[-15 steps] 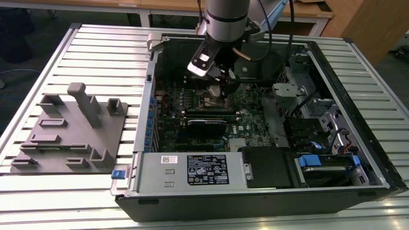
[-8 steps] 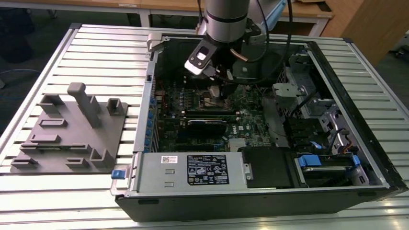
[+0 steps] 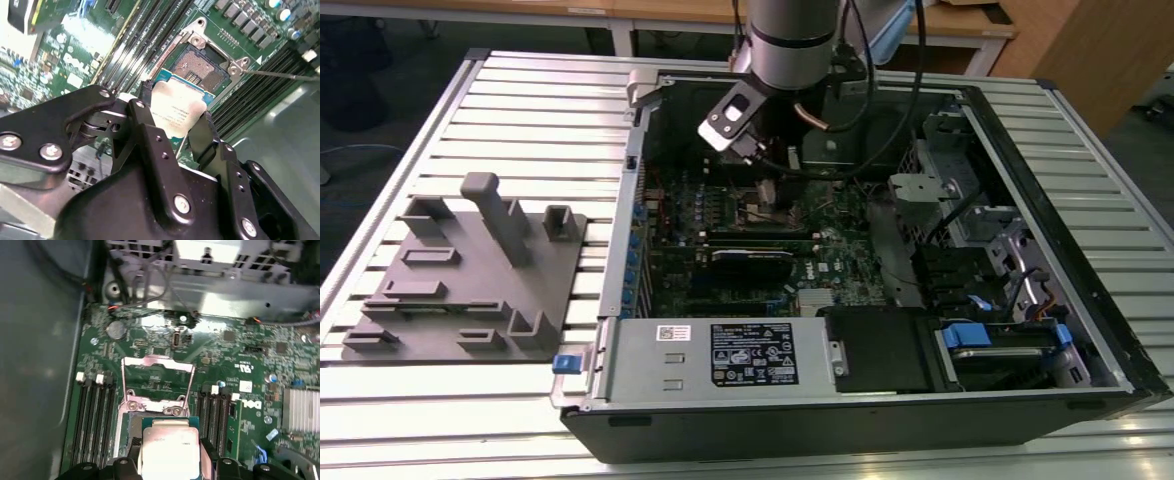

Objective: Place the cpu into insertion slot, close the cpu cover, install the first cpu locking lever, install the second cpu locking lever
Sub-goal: 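Place the cpu into insertion slot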

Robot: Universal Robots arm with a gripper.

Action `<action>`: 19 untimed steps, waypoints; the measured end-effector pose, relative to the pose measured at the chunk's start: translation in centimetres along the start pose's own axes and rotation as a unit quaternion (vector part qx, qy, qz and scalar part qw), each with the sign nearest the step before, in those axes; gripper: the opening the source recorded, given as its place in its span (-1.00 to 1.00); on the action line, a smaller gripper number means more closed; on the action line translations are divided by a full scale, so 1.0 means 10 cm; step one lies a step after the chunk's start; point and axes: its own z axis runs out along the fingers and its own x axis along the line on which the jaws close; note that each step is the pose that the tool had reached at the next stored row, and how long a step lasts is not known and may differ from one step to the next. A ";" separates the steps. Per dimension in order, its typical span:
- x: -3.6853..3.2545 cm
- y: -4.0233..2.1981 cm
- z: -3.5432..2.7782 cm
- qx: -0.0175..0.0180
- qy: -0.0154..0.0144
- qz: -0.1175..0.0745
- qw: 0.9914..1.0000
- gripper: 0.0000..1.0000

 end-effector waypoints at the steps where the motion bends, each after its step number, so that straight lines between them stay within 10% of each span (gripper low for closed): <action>1: 0.000 0.000 0.002 0.000 -0.001 0.009 1.000 0.07; 19: 0.055 -0.022 0.025 -0.001 -0.002 0.033 0.999 0.07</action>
